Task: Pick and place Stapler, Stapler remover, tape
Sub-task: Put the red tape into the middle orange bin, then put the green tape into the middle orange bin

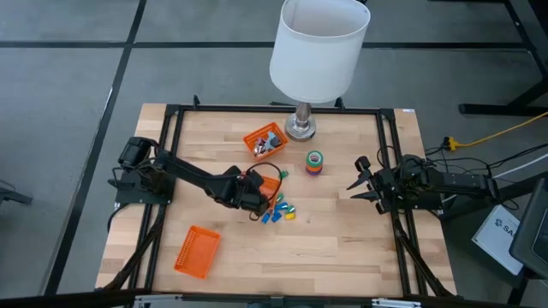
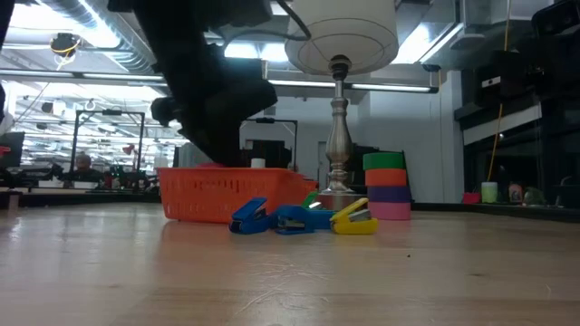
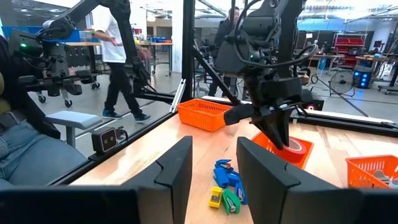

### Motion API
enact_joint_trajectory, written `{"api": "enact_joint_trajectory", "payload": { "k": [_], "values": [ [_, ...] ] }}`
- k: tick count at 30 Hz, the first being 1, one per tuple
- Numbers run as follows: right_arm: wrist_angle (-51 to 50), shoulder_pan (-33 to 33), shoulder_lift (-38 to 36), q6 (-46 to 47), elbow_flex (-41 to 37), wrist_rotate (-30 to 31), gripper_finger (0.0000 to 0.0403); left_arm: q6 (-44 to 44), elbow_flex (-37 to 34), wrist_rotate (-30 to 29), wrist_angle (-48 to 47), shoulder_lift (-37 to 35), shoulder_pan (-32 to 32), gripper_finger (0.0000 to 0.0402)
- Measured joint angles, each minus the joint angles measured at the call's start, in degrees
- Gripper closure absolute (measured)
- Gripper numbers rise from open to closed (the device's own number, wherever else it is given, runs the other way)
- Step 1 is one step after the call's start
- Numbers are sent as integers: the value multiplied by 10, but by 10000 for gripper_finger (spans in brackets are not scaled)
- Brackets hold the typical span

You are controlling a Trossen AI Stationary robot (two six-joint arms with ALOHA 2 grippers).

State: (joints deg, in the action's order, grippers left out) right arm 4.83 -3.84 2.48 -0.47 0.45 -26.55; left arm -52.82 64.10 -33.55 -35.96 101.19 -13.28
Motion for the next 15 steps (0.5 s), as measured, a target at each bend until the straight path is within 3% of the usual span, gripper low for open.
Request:
{"api": "enact_joint_trajectory", "payload": {
  "k": [15],
  "values": [
    [-1,0,0,0,0,0,274,35,0,5,0,0,13,316]
  ]
}}
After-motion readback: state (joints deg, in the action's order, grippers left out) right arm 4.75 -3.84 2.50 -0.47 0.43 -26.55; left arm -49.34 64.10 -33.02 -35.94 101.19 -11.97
